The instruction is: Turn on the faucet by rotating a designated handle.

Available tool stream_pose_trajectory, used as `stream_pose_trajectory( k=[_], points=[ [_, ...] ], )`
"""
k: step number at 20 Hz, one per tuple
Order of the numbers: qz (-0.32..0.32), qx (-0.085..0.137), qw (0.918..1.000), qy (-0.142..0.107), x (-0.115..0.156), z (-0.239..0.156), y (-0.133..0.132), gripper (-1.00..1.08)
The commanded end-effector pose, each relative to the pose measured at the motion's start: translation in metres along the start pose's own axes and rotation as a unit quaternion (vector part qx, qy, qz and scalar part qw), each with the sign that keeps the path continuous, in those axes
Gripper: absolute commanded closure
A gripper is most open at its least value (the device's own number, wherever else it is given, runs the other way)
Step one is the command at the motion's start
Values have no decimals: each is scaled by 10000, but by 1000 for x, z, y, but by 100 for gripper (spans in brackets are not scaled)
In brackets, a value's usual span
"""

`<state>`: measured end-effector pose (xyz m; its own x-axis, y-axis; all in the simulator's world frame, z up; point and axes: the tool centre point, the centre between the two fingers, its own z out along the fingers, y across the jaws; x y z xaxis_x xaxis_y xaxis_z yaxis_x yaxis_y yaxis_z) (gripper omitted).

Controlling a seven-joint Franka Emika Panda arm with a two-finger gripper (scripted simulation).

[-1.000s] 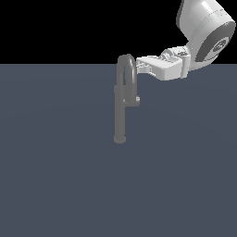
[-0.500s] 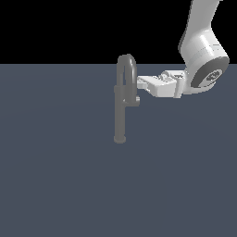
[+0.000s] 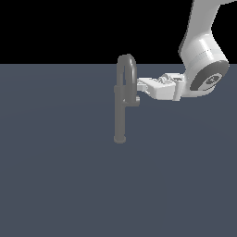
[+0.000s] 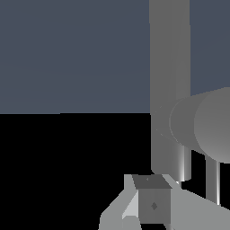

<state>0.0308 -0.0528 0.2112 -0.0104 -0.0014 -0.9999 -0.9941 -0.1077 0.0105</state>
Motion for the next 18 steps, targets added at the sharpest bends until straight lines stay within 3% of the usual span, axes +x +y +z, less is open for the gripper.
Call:
stream_pose_trajectory(
  k=[1, 18],
  points=[
    [-3, 2, 10000, 2, -3, 0, 5, 108],
    [-4, 3, 10000, 0, -13, 0, 45, 108]
  ],
)
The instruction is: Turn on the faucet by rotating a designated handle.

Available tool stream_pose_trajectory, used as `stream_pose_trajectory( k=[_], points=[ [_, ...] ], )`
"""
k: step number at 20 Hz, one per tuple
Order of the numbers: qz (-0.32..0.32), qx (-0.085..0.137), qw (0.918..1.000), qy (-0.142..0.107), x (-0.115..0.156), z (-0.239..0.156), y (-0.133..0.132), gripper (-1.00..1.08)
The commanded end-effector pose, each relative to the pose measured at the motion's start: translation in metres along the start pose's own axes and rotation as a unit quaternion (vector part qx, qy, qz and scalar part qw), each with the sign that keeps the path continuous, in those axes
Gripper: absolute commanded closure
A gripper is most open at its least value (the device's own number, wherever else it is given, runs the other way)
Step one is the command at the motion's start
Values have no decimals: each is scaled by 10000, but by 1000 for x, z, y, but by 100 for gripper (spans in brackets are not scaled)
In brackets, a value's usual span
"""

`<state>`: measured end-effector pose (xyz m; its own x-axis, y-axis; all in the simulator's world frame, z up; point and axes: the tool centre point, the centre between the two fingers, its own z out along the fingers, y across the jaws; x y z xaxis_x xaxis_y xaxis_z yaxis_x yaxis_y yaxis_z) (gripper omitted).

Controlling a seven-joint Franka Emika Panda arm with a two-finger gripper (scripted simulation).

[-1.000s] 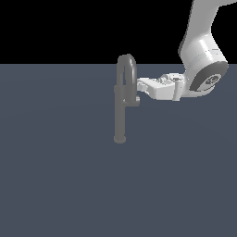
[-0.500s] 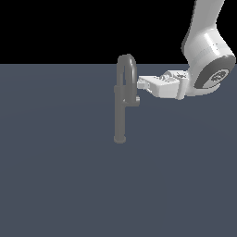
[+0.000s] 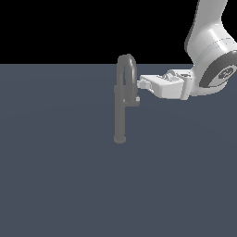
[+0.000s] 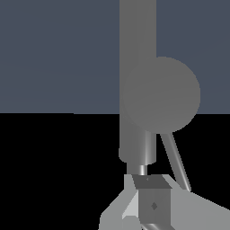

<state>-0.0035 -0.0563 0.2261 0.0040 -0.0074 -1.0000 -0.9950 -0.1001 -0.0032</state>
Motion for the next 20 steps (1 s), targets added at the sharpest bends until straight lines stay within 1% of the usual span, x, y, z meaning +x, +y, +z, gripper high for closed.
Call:
stream_pose_trajectory(
  k=[1, 2, 11, 12, 13, 20],
  points=[
    [64, -35, 10000, -37, 1, 0, 11, 108],
    [-8, -6, 10000, -3, -2, 0, 2, 108],
    [56, -31, 10000, -36, 12, 0, 36, 108],
    [56, -31, 10000, -36, 12, 0, 36, 108],
    [-59, -31, 10000, -7, 1, 0, 27, 108],
    [58, -34, 10000, -38, 35, 0, 54, 108]
  ],
)
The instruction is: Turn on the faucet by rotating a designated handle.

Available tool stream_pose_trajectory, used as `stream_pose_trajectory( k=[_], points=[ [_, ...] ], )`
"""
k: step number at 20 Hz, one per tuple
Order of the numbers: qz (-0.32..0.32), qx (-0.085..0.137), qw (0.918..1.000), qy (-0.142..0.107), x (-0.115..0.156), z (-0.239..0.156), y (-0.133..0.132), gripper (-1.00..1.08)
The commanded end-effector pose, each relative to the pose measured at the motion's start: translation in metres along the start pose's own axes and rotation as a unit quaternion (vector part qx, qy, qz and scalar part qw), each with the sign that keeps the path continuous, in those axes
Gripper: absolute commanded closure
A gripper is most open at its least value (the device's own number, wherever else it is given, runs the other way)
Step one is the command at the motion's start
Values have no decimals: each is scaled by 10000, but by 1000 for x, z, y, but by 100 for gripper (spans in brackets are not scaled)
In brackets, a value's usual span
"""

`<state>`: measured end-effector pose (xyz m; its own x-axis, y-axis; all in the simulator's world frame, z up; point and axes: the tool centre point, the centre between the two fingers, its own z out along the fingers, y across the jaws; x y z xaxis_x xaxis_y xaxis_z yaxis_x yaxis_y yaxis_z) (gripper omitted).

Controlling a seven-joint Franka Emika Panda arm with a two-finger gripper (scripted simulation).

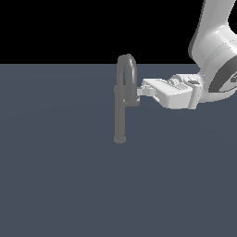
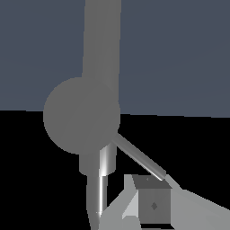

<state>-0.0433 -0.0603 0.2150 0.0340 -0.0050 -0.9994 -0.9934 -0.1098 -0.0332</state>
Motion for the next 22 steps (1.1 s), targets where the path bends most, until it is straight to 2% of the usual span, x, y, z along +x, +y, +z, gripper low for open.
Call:
stream_pose_trajectory(
  k=[1, 2, 9, 10, 11, 20, 21, 22],
  points=[
    [208, 14, 9998, -42, 23, 0, 15, 108],
    [-1, -6, 10000, -7, 1, 0, 2, 108],
    [211, 14, 9998, -43, 52, 0, 20, 108],
    [211, 14, 9998, -43, 52, 0, 20, 108],
    [-34, -32, 10000, -26, 23, 0, 8, 108],
    [209, 13, 9998, -43, 78, 0, 10, 108],
    [209, 13, 9998, -43, 78, 0, 10, 108],
    [-94, -60, 9999, -73, 40, 0, 0, 108]
  ],
)
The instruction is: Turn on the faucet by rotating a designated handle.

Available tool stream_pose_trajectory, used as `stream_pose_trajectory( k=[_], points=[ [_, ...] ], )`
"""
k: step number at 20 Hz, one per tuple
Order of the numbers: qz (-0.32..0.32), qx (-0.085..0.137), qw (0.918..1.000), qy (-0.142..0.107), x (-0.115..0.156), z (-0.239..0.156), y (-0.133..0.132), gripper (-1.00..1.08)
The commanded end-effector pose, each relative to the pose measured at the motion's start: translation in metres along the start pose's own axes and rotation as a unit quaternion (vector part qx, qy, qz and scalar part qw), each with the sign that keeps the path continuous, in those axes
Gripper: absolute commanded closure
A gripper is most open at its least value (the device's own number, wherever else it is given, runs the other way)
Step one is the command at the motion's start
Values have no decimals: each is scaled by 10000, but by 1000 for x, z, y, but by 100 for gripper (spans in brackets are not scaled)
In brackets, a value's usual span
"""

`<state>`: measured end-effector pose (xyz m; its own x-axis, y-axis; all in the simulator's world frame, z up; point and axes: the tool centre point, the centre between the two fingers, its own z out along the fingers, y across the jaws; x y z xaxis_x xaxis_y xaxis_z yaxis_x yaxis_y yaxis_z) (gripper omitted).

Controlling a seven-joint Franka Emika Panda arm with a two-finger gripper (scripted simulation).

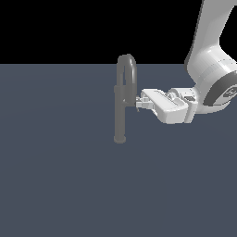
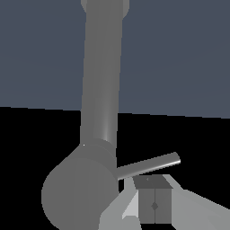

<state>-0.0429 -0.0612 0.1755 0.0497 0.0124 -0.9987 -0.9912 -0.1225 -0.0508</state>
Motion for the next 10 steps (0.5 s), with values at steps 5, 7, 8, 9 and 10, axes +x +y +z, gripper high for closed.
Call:
stream_pose_trajectory(
  k=[5, 7, 8, 9, 10],
  points=[
    [126, 37, 9999, 17, 25, 0, -6, 108],
    [178, 49, 9998, 21, 34, 0, -7, 108],
    [203, 56, 9998, 24, 39, 0, -8, 108],
    [229, 62, 9997, 26, 44, 0, -9, 108],
    [254, 69, 9996, 28, 49, 0, -10, 108]
  ],
)
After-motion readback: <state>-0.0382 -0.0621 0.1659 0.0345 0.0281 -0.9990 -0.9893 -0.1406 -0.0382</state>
